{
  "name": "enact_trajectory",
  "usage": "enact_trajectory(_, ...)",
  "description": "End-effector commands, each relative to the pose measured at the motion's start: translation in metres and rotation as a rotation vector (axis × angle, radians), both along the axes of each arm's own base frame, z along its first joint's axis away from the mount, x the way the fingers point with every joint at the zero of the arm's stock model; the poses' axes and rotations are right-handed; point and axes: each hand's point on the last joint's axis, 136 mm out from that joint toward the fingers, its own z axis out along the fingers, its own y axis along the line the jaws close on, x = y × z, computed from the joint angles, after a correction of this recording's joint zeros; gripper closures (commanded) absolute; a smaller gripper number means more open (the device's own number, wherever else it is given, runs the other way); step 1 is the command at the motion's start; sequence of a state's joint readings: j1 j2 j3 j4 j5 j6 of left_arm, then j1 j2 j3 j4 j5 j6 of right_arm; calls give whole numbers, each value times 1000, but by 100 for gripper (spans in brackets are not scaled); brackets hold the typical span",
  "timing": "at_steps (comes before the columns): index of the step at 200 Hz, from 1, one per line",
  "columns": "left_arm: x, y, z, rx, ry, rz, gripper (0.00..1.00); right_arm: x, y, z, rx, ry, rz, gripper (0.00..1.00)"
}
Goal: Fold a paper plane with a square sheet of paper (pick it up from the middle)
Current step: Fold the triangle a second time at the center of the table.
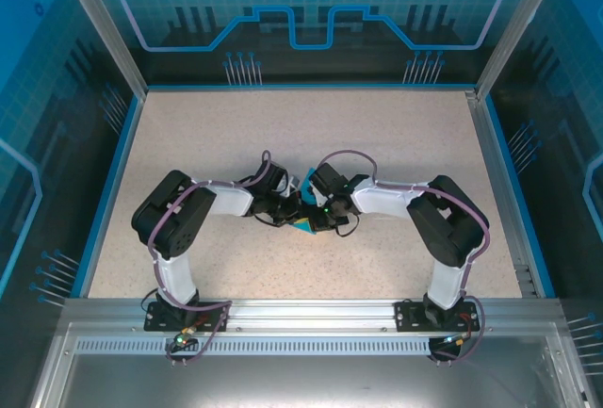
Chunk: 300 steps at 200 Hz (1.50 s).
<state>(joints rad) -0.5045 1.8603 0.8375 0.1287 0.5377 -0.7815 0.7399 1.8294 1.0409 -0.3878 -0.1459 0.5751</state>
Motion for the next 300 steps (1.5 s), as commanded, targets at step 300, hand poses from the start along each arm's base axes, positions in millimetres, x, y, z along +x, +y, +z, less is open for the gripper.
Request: enact_trajectory(300,116,81,26,257,-184,209,92,-17,-21,-12,-141,54,-4,94)
